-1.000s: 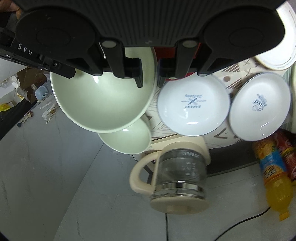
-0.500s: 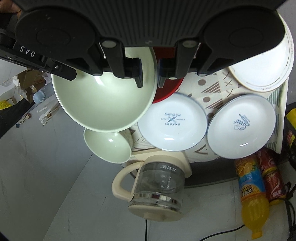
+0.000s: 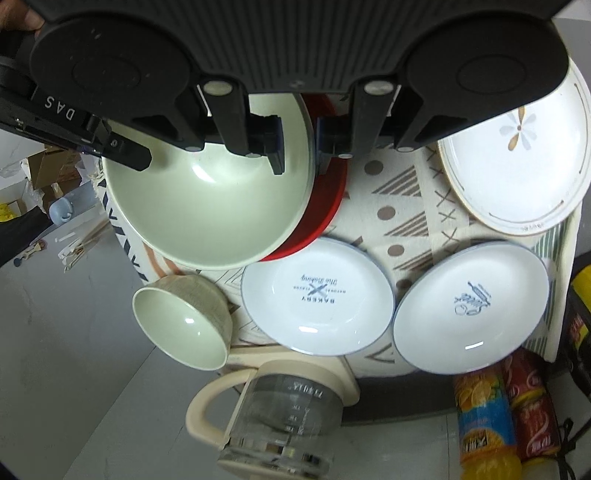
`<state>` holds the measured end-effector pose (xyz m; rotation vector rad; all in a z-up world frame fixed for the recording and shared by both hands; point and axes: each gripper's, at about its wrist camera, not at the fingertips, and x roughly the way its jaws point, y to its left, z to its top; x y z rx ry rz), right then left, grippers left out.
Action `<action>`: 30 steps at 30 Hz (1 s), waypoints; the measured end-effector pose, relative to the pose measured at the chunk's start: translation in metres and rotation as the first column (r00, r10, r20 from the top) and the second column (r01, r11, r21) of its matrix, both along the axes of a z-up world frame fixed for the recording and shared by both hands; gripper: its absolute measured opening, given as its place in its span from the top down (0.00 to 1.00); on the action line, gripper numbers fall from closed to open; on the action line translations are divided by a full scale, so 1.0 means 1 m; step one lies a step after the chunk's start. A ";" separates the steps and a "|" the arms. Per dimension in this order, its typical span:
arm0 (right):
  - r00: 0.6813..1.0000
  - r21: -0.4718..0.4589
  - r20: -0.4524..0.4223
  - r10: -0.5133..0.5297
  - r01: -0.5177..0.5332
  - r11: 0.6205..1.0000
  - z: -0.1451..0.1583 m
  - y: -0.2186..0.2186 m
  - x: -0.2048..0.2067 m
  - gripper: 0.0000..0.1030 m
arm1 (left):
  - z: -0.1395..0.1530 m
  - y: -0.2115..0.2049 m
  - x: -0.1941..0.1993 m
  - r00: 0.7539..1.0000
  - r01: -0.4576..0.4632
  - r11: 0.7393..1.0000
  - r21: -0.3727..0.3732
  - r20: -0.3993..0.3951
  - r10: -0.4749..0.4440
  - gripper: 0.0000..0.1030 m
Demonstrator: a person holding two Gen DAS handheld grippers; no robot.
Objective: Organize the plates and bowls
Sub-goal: 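Lower the large green bowl into the red bowl and open the right gripper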
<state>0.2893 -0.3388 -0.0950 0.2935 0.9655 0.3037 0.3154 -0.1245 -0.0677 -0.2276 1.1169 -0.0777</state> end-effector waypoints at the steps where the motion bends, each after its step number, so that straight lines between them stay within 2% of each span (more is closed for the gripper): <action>1: 1.000 -0.006 -0.003 0.003 -0.003 1.000 -0.002 0.001 0.001 0.88 | -0.002 0.000 0.001 1.000 -0.001 1.000 -0.003 -0.006 0.001 0.86; 8: 1.000 -0.054 0.007 0.023 -0.023 0.998 -0.012 0.009 0.012 0.89 | -0.009 0.001 0.007 0.999 -0.024 1.000 0.019 -0.033 0.024 0.83; 10: 0.999 -0.062 0.018 0.029 -0.027 0.998 -0.011 0.010 0.015 0.91 | -0.003 0.002 0.007 1.000 -0.022 0.999 0.026 -0.010 0.022 0.81; 12: 0.999 -0.066 0.023 0.027 -0.026 0.997 -0.011 0.010 0.017 0.93 | 0.005 0.001 0.007 1.000 -0.022 0.998 0.060 0.003 0.022 0.74; 13: 0.999 -0.070 0.026 0.027 -0.025 0.997 -0.011 0.010 0.018 0.93 | 0.009 0.002 0.007 1.000 -0.025 0.997 0.072 0.006 0.025 0.67; 16: 0.999 -0.077 0.032 0.027 -0.024 0.997 -0.012 0.011 0.020 0.94 | 0.018 0.005 0.004 0.999 -0.029 0.997 0.071 0.033 0.026 0.54; 19: 0.999 -0.078 0.032 0.015 -0.013 0.997 -0.012 0.010 0.020 0.94 | 0.026 0.007 -0.001 0.998 -0.024 0.997 0.074 0.052 0.021 0.46; 22: 1.000 -0.067 0.031 0.004 -0.001 0.998 -0.009 0.008 0.020 0.90 | 0.032 0.011 -0.006 0.998 -0.016 0.998 0.062 0.068 0.012 0.30; 23: 0.999 -0.065 0.033 0.001 0.001 0.998 -0.007 0.008 0.020 0.88 | 0.034 0.011 -0.008 0.997 -0.013 0.998 0.056 0.077 0.009 0.27; 24: 0.999 -0.061 0.034 0.000 0.002 0.998 -0.005 0.008 0.019 0.76 | 0.036 0.013 -0.011 0.996 -0.011 0.999 0.051 0.085 0.006 0.27; 25: 0.999 -0.055 0.036 -0.007 0.008 0.998 -0.004 0.008 0.018 0.55 | 0.038 0.015 -0.013 0.996 -0.008 0.999 0.050 0.090 0.003 0.25; 27: 0.998 -0.038 0.053 -0.032 0.034 0.999 0.001 0.007 0.015 0.34 | 0.040 0.018 -0.017 0.995 -0.004 0.999 0.049 0.097 -0.001 0.25; 29: 0.997 -0.035 0.066 -0.044 0.046 0.998 0.006 0.007 0.013 0.29 | 0.040 0.023 -0.021 0.995 0.000 0.999 0.046 0.098 -0.004 0.25; 30: 0.996 -0.035 0.071 -0.052 0.054 0.998 0.008 0.007 0.011 0.24 | 0.040 0.025 -0.023 0.995 0.001 0.999 0.044 0.096 -0.005 0.25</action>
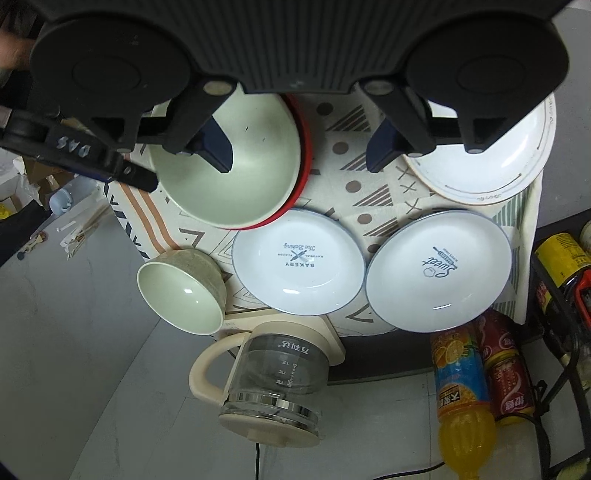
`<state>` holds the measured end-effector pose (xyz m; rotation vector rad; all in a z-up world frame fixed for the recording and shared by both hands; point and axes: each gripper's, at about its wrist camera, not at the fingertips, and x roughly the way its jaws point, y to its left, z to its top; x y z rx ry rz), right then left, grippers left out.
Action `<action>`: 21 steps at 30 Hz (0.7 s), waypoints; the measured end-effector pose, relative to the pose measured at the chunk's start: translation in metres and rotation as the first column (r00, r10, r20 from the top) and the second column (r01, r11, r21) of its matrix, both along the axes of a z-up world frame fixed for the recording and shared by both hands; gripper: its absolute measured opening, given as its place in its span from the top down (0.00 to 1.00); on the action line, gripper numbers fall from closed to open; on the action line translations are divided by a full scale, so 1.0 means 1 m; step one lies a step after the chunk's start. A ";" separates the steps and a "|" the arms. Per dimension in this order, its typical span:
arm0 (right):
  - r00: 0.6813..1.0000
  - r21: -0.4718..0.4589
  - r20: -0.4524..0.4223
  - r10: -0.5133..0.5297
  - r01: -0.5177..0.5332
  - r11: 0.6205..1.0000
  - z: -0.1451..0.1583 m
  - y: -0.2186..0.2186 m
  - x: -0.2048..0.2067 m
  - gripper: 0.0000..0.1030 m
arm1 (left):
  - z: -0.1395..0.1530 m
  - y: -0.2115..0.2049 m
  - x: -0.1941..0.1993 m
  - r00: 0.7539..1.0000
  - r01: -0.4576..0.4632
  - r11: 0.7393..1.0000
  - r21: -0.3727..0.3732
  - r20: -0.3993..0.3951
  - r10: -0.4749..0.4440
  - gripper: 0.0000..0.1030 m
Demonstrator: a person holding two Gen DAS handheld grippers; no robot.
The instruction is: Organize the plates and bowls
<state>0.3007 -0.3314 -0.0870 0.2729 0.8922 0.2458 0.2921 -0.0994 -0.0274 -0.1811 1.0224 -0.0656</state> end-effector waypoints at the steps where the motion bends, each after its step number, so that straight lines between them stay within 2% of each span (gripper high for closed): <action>1: 1.000 0.004 0.009 -0.015 0.015 1.000 0.002 0.000 -0.003 0.17 | 0.000 0.002 -0.002 1.000 0.003 1.000 -0.004 -0.001 -0.003 0.24; 3: 0.999 0.021 0.032 -0.043 0.043 0.999 0.008 0.000 -0.009 0.08 | 0.001 0.007 -0.006 1.000 0.018 1.000 -0.017 0.002 -0.018 0.23; 4: 0.998 0.026 0.038 -0.054 0.053 0.998 0.010 0.000 -0.011 0.05 | 0.002 0.008 -0.008 1.000 0.026 0.999 -0.021 0.003 -0.026 0.19; 7: 0.994 0.034 0.054 -0.093 0.091 0.995 0.015 0.003 -0.022 0.01 | 0.004 0.012 -0.015 0.998 0.055 0.998 -0.031 0.023 -0.054 0.17; 12: 0.979 0.014 0.083 -0.186 0.185 0.983 0.025 0.004 -0.044 0.00 | 0.007 0.019 -0.024 0.994 0.104 0.992 -0.076 0.042 -0.101 0.16; 21: 0.964 -0.011 0.095 -0.250 0.252 0.968 0.034 -0.002 -0.070 0.00 | 0.009 0.017 -0.024 0.988 0.146 0.985 -0.093 0.054 -0.142 0.16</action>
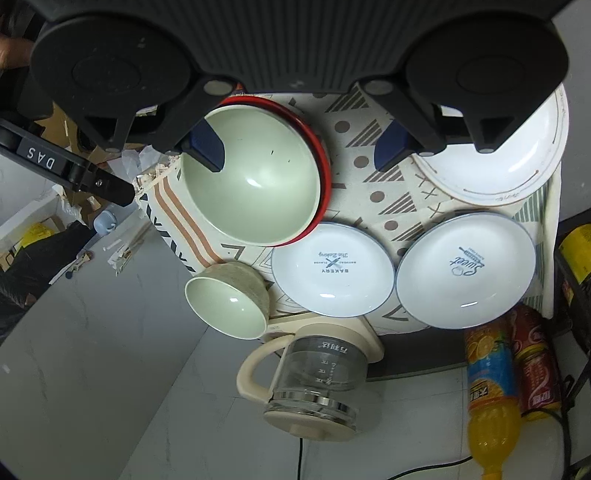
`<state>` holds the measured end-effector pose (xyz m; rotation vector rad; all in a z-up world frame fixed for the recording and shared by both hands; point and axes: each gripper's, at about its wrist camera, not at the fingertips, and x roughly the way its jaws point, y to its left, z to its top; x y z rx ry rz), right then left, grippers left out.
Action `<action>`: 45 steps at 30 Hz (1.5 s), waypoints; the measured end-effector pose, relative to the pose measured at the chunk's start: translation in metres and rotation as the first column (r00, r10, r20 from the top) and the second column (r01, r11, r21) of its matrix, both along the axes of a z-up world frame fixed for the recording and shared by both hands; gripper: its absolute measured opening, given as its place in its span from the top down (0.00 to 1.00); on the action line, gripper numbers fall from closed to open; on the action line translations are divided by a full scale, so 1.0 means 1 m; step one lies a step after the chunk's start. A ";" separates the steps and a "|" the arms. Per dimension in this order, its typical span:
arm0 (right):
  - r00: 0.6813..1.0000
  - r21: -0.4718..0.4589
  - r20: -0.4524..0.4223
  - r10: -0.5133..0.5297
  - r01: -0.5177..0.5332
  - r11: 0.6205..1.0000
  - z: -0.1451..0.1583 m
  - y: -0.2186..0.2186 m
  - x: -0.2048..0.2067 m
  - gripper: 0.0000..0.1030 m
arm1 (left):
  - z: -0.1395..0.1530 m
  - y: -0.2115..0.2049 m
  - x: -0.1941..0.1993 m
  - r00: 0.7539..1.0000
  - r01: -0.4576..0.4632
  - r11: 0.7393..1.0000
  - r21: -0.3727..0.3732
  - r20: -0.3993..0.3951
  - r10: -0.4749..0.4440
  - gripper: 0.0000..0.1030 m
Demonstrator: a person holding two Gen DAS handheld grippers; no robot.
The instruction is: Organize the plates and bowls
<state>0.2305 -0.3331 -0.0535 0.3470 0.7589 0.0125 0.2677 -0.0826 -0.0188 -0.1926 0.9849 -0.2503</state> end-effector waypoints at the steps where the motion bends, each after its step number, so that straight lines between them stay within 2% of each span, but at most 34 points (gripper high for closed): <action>1: 1.000 0.000 0.002 -0.004 0.004 1.000 0.001 -0.001 0.000 0.00 | 0.000 0.000 0.001 1.000 0.000 1.000 -0.001 0.001 0.000 0.16; 10: 1.000 0.005 0.006 0.009 -0.009 1.000 -0.003 -0.010 0.017 0.00 | -0.002 -0.011 0.022 0.999 -0.037 0.999 0.014 0.011 0.036 0.16; 20: 0.999 0.040 -0.015 0.032 -0.031 0.999 -0.002 -0.038 0.068 0.00 | -0.004 -0.041 0.072 0.998 -0.067 0.998 -0.011 -0.011 0.067 0.16; 27: 0.998 0.048 -0.034 0.057 -0.055 0.997 -0.011 -0.061 0.113 0.00 | -0.017 -0.068 0.113 0.995 -0.092 0.996 -0.018 -0.037 0.091 0.16; 35: 0.988 0.040 -0.083 0.128 -0.126 0.991 -0.031 -0.076 0.170 0.00 | -0.038 -0.092 0.164 0.983 -0.171 0.984 -0.042 -0.072 0.168 0.16; 45: 0.970 0.056 -0.128 0.205 -0.200 0.978 -0.055 -0.081 0.223 0.00 | -0.063 -0.109 0.211 0.967 -0.233 0.973 0.004 -0.102 0.232 0.16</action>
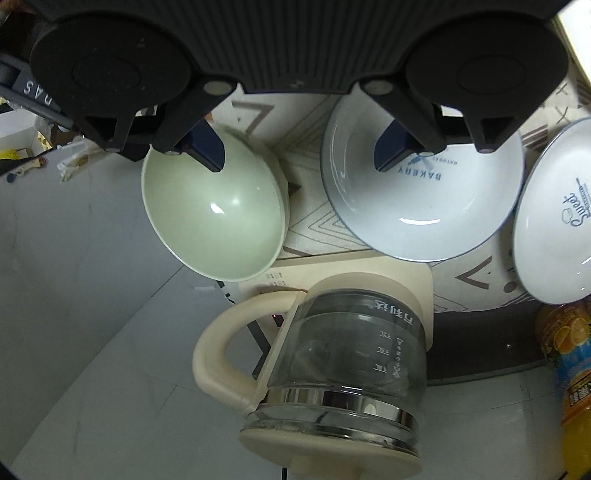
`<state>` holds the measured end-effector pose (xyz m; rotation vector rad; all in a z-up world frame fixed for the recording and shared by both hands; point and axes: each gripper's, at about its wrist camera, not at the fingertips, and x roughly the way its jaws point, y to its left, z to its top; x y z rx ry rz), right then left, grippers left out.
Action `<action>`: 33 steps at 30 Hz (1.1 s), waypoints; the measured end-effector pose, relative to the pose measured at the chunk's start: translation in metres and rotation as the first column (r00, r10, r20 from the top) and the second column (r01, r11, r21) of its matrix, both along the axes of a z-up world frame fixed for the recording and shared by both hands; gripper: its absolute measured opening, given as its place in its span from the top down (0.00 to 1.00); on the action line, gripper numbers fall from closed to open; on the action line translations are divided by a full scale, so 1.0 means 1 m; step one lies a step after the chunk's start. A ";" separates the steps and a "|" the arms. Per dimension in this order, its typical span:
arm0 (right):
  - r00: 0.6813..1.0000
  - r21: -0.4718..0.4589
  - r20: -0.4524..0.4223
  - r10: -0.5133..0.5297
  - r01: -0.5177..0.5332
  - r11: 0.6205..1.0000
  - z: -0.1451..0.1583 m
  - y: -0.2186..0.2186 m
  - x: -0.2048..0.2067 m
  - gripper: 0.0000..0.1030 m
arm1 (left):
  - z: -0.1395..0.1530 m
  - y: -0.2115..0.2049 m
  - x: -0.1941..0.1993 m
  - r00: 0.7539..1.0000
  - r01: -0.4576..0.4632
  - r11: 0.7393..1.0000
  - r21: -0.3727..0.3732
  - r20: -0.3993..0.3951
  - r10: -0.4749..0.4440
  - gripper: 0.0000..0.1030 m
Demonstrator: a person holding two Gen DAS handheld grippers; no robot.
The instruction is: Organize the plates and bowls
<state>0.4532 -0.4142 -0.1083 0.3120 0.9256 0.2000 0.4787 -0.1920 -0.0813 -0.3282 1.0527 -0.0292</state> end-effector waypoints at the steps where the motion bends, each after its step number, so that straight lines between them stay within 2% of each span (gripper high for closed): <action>1: 1.000 0.002 -0.005 0.005 -0.005 1.000 -0.002 0.000 0.005 0.01 | -0.002 -0.001 0.003 1.000 -0.003 1.000 0.006 -0.004 0.003 0.16; 5: 0.999 0.012 -0.025 0.022 -0.022 1.000 -0.011 0.003 0.017 0.02 | -0.010 -0.002 0.013 1.000 0.001 1.000 0.000 -0.017 -0.001 0.19; 8: 0.999 0.007 -0.034 0.015 -0.015 1.000 -0.017 0.004 0.024 0.16 | -0.016 -0.005 0.018 1.000 0.017 1.000 -0.019 -0.013 -0.017 0.22; 12: 0.995 0.068 -0.095 -0.008 0.014 0.998 -0.028 0.001 0.033 0.29 | -0.025 -0.008 0.023 0.999 0.022 0.999 -0.035 -0.027 -0.023 0.32; 14: 0.994 0.051 -0.107 -0.012 0.018 0.999 -0.033 0.003 0.035 0.35 | -0.030 -0.008 0.026 0.999 0.025 0.998 -0.054 -0.045 -0.028 0.43; 18: 0.990 0.061 -0.138 -0.017 0.026 0.998 -0.042 0.002 0.038 0.46 | -0.035 -0.012 0.029 0.998 0.047 0.998 -0.050 -0.046 -0.049 0.60; 20: 0.988 0.060 -0.154 -0.019 0.029 0.998 -0.047 0.003 0.040 0.56 | -0.036 -0.012 0.030 0.997 0.052 0.997 -0.062 -0.055 -0.056 0.71; 21: 0.987 0.062 -0.161 -0.016 0.026 0.998 -0.050 0.004 0.041 0.67 | -0.037 -0.013 0.030 0.996 0.057 0.996 -0.071 -0.057 -0.061 0.73; 22: 0.987 0.072 -0.163 -0.008 0.020 0.997 -0.052 0.005 0.042 0.73 | -0.038 -0.014 0.031 0.996 0.065 0.995 -0.077 -0.060 -0.069 0.76; 24: 0.989 0.085 -0.146 -0.004 0.017 0.996 -0.054 0.005 0.041 0.74 | -0.040 -0.016 0.032 0.995 0.071 0.993 -0.089 -0.067 -0.077 0.83; 33: 0.993 0.076 -0.114 -0.014 0.023 0.997 -0.045 0.007 0.032 0.75 | -0.027 -0.014 0.018 0.995 0.087 0.993 -0.079 -0.036 -0.090 0.84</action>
